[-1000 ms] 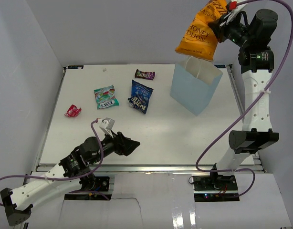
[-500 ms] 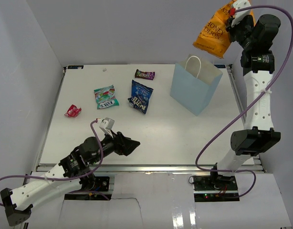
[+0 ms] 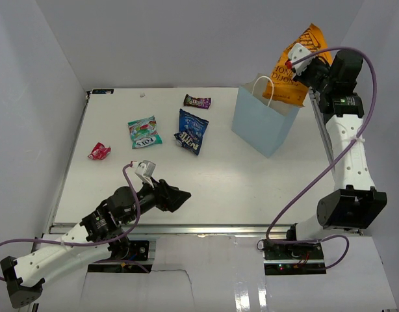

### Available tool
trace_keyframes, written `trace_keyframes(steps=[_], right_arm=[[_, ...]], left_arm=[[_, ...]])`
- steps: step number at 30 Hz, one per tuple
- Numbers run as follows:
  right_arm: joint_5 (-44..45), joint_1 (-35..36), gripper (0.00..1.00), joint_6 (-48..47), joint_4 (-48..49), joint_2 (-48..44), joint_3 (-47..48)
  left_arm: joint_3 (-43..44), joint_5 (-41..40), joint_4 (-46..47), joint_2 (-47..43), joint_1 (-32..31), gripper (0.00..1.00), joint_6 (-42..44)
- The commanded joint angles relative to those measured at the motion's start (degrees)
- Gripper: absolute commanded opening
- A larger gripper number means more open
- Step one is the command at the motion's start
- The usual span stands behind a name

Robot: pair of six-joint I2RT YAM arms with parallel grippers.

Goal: Place the snacks into the paper bag

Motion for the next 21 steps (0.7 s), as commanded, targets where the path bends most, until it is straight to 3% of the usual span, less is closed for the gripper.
trace_keyframes(steps=[1,6,14,21], right_arm=[[-3.57,0.96,0.08,-12.6,6.11,-5.67,-4.31],[-4.8,1.31,0.08,-17.79,6.2,-7.35,-8.27],[-2.08,2.46,0.08,-18.94,15.87,-7.61,-9.69],[3.1,9.65,0.08,-16.57,22.97,-9.81,-13.28]], left_arm=[[-0.3,0.18,1.34,-0.56,0.0,0.8,0.76],[-0.48,0.44,1.69,-0.21,0.0,0.8,0.68],[-0.57,0.97,2.22,0.32,0.0,0.8,0.41],[-0.74,1.15,2.39,0.32,0.0,0.8,0.41]])
